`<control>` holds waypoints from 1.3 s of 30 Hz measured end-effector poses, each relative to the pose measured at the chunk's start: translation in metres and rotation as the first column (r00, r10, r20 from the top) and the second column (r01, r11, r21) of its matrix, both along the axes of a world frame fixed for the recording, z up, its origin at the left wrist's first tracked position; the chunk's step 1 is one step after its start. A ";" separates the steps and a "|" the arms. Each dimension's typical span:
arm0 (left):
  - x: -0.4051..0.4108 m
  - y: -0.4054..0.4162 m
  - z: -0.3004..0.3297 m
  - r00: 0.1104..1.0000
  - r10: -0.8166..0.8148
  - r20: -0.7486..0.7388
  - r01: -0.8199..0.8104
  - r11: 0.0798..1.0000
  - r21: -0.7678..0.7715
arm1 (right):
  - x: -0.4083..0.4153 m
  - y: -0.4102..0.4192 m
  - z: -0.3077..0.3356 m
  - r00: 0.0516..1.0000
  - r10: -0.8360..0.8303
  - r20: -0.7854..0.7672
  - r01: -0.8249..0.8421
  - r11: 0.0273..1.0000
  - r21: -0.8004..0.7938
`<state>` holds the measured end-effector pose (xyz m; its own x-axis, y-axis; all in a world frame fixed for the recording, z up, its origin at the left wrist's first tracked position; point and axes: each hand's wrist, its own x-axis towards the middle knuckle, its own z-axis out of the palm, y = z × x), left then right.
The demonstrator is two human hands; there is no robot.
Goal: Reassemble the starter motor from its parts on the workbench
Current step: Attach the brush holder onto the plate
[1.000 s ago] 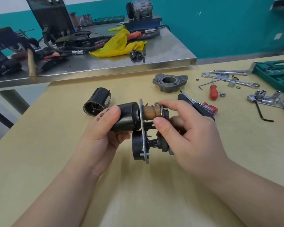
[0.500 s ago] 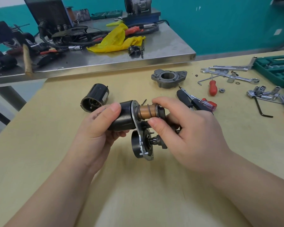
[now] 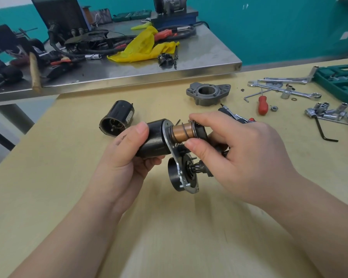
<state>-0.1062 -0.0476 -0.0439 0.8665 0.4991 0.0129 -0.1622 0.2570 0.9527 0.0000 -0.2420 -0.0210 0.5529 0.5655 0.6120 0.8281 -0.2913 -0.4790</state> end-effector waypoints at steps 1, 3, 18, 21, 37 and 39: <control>0.000 -0.002 0.000 1.000 0.008 0.004 -0.008 1.000 0.001 | 0.000 0.000 -0.001 1.000 0.004 -0.005 -0.004 1.000 -0.001; 0.000 -0.007 0.002 1.000 0.019 0.021 -0.019 1.000 -0.002 | 0.001 0.001 -0.002 0.999 0.013 -0.036 -0.013 1.000 0.002; -0.009 0.012 0.010 0.940 -0.212 -0.268 0.251 0.960 0.121 | 0.027 -0.002 -0.011 0.905 0.123 -0.408 -0.173 0.981 -0.088; -0.009 0.012 0.007 0.922 -0.254 -0.292 0.302 0.944 0.131 | 0.030 -0.001 -0.011 0.867 0.130 -0.481 -0.205 0.973 -0.107; -0.004 -0.012 0.001 0.777 -0.532 -0.337 0.495 0.847 -0.195 | 0.053 -0.005 -0.004 0.640 0.126 -0.758 -0.327 0.937 -0.121; -0.003 -0.015 -0.001 0.777 -0.539 -0.325 0.479 0.841 -0.251 | 0.055 -0.006 -0.002 0.603 0.117 -0.789 -0.314 0.944 -0.100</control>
<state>-0.1090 -0.0628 -0.0446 0.9173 -0.0470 -0.3955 0.3869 0.3411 0.8567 0.0551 -0.2484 -0.0234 0.6050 0.7868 -0.1219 0.2395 -0.3259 -0.9146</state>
